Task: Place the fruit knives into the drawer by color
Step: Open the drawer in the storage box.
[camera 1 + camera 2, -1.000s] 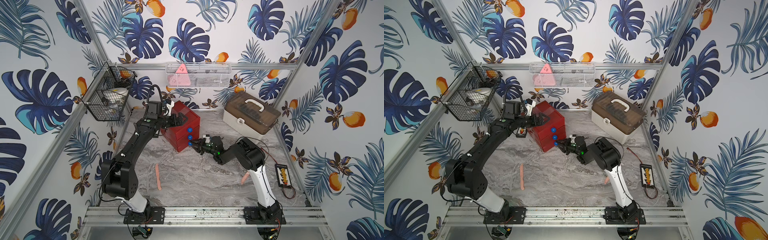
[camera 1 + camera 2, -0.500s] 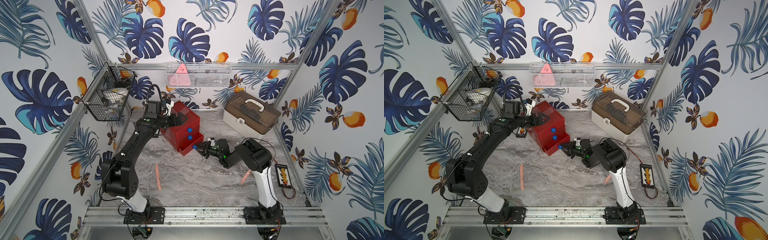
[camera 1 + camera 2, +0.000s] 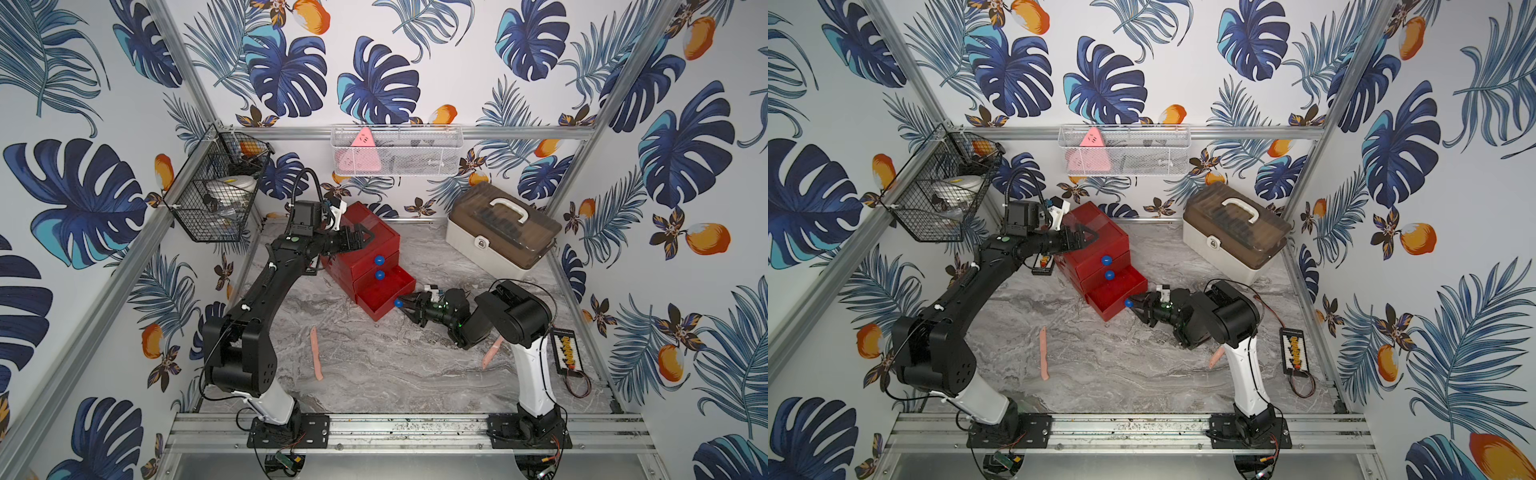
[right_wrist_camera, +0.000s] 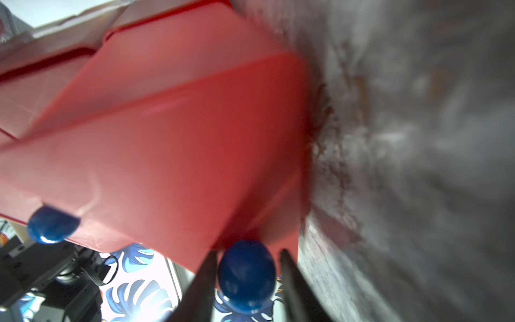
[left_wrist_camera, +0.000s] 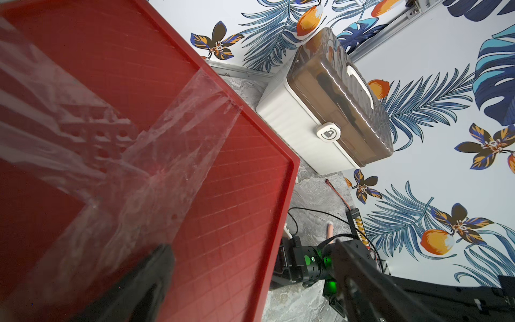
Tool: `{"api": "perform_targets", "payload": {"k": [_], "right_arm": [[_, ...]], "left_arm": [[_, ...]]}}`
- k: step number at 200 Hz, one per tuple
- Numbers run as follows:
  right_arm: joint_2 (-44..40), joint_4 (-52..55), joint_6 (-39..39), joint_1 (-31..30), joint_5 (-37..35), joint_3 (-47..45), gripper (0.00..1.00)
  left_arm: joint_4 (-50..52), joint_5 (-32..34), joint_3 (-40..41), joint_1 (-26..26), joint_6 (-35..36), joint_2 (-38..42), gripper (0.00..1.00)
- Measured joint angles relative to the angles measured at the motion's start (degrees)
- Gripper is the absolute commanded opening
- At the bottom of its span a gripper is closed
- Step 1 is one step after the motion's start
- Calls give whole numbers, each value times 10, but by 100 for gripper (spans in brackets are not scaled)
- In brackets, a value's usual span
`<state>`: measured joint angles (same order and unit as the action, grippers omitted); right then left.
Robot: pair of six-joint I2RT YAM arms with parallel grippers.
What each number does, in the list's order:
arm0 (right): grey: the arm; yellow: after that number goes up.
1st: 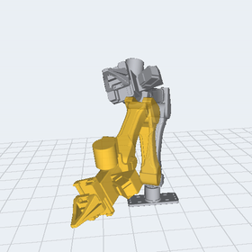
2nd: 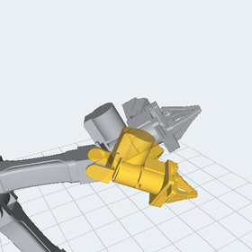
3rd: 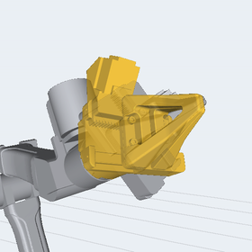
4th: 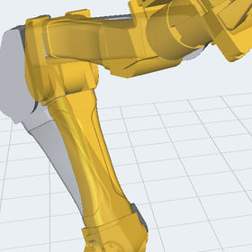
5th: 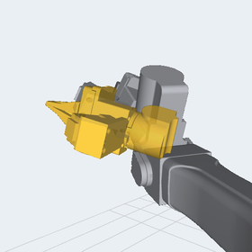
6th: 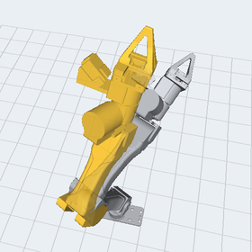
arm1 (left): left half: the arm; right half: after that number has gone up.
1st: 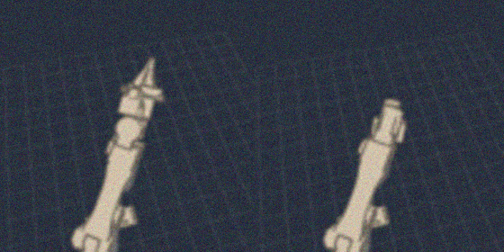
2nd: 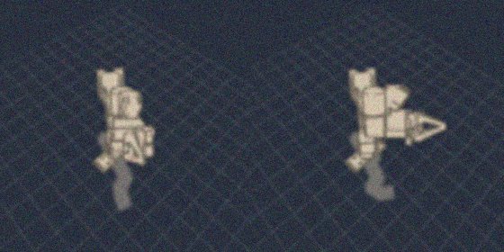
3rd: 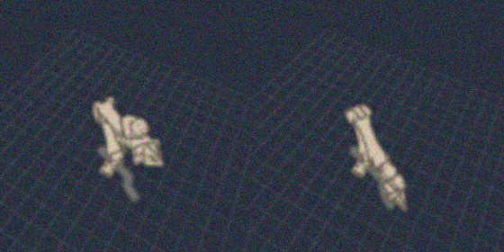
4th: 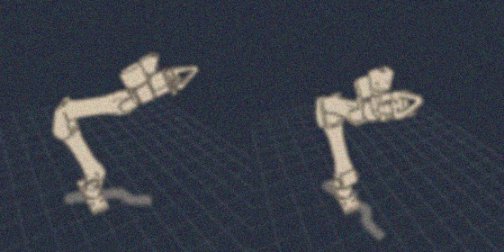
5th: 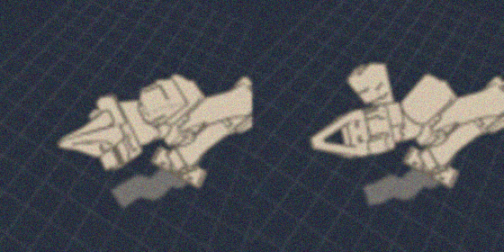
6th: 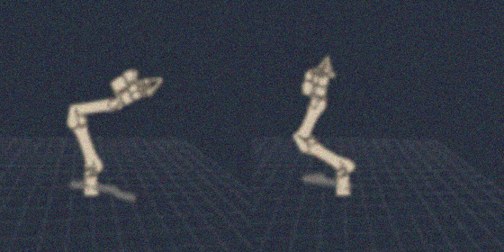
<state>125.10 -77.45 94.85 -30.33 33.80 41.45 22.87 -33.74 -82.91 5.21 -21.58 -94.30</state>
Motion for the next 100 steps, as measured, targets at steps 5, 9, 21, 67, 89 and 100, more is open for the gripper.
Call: {"api": "perform_targets", "payload": {"k": [5, 9, 21, 67, 89, 100], "right_arm": [[-4, 0, -2, 1, 1, 0, 63], [-8, 2, -1, 2, 1, -1, 65], [-21, 13, 0, 7, 2, -7, 69], [-127, 104, -17, 32, 6, -55, 75], [-215, 235, -60, 47, 13, -47, 79], [-262, 334, -97, 53, 12, -22, 82]], "left_arm": [[1, 0, -1, 0, 0, 0, 96], [1, 0, -1, 0, 0, 0, 96], [5, 1, -3, 0, -2, 0, 96], [10, 5, -7, -1, -11, 3, 96], [19, 5, -15, -2, -13, 4, 97], [26, 5, -17, -2, -15, 6, 98]]}}
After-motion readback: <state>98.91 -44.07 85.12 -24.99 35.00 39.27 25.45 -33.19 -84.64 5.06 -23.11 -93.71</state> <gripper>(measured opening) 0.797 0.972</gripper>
